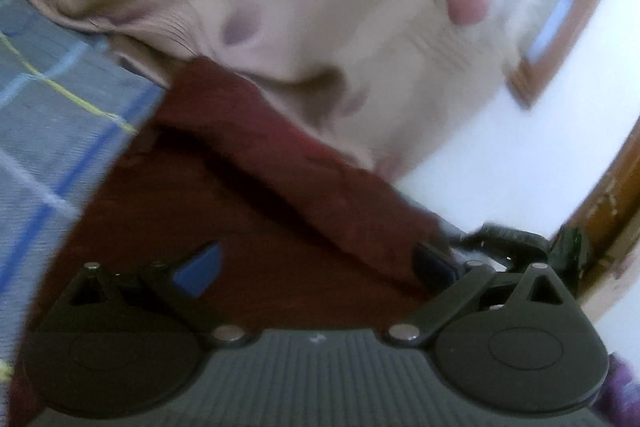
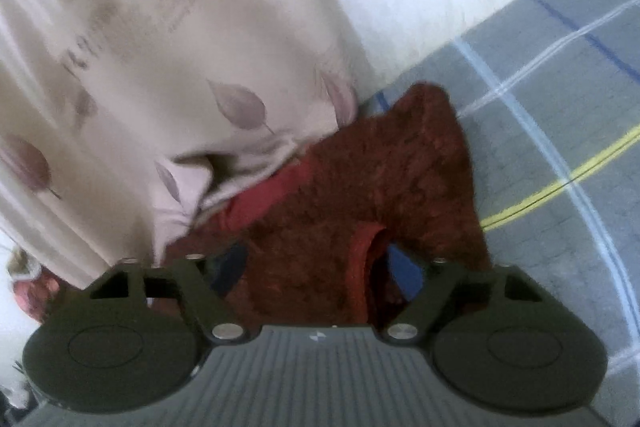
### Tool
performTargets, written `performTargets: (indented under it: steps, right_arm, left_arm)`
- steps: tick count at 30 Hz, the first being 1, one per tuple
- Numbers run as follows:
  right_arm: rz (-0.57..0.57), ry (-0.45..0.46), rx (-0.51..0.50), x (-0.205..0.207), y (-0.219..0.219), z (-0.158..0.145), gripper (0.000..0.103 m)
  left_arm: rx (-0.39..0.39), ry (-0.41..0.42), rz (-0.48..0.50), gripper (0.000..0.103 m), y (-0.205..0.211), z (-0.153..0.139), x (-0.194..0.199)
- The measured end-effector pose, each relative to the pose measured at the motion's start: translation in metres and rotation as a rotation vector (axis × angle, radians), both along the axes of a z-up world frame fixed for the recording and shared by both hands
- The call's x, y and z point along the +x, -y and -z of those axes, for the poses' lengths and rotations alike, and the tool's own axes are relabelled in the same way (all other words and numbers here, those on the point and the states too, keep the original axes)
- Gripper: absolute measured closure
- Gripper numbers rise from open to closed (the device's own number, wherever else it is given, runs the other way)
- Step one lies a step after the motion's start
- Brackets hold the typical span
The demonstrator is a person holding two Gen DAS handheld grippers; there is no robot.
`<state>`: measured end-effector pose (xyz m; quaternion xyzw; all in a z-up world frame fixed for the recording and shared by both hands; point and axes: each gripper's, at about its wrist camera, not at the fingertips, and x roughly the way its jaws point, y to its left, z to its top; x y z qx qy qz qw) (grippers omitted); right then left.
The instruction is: Fold small clothes
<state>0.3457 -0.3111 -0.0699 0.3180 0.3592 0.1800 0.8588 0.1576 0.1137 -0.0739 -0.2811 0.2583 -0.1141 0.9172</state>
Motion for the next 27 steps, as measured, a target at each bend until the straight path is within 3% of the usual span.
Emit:
performTargets:
  steps: [1,2,4,7,11,14,16,21,27]
  right_arm:
    - [-0.011,-0.015,-0.02,0.003,-0.005,0.003,0.063]
    - [-0.029,-0.035,-0.04,0.007,-0.01,0.006,0.087]
    - [-0.052,-0.053,-0.07,0.011,-0.02,0.008,0.087]
    - [-0.058,0.061,-0.151,0.004,-0.029,-0.011,0.088]
    - [-0.067,0.219,-0.142,0.004,-0.025,-0.052,0.088]
    - [-0.051,0.264,-0.186,0.013,-0.017,-0.066,0.088]
    - [-0.029,0.249,-0.205,0.022,-0.009,-0.062,0.088]
    - [-0.027,0.127,-0.232,0.036,0.0,-0.014,0.088]
    - [0.019,0.055,-0.187,0.036,0.006,0.021,0.084]
  left_arm:
    - [0.02,-0.001,-0.016,0.0,-0.003,0.004,-0.003]
    - [0.028,-0.006,-0.025,0.0,-0.005,0.007,-0.005]
    - [0.023,-0.005,-0.024,0.0,-0.009,0.014,-0.008]
    - [0.041,0.009,-0.015,0.0,-0.006,0.017,-0.009]
    - [0.043,0.008,-0.004,0.0,-0.003,0.019,-0.006]
    - [0.025,0.008,-0.006,0.0,-0.005,0.022,-0.007]
    - [0.014,0.006,-0.008,0.0,-0.006,0.023,-0.006]
    - [0.023,0.002,-0.007,0.0,-0.004,0.023,-0.006]
    - [0.034,-0.004,-0.006,0.0,-0.003,0.023,-0.004]
